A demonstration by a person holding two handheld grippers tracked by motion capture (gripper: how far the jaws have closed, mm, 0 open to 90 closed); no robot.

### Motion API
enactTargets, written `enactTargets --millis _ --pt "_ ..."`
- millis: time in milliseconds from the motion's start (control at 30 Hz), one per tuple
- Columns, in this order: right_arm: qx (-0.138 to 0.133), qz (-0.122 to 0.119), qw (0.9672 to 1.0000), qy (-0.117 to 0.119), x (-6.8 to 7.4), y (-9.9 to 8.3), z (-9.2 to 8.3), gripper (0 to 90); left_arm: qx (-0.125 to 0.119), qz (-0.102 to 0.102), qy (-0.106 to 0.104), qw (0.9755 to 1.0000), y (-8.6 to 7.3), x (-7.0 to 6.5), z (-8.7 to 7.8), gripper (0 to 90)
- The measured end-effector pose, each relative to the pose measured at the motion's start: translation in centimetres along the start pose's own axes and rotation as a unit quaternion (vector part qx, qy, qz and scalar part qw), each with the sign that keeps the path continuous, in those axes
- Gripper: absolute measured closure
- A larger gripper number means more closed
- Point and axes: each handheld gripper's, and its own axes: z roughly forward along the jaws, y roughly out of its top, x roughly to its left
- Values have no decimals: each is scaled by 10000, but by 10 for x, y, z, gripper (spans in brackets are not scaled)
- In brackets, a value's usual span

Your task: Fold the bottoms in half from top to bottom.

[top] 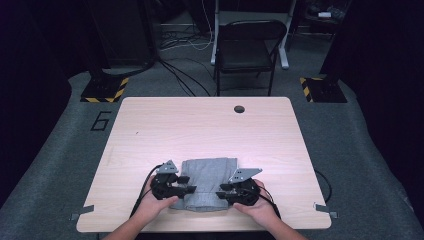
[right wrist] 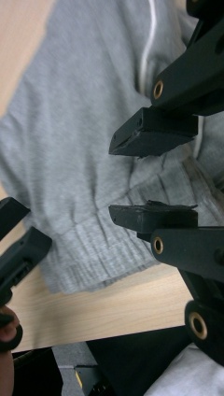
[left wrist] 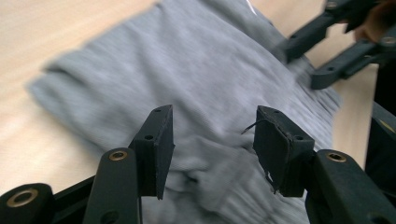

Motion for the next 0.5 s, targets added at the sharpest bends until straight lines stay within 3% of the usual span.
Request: enactTargets --millis 167,400,500 --pt "-130 56 9997 -198 -9 10 -6 628 -103 -98 297 9995 12 15 -5 451" --pt "-83 -46 9990 -437 -28 18 -2 602 -107 -52 420 9990 20 29 4 449" --pt "-52 19 9985 -536 -35 19 1 596 -62 -40 500 9987 21 35 9 449"
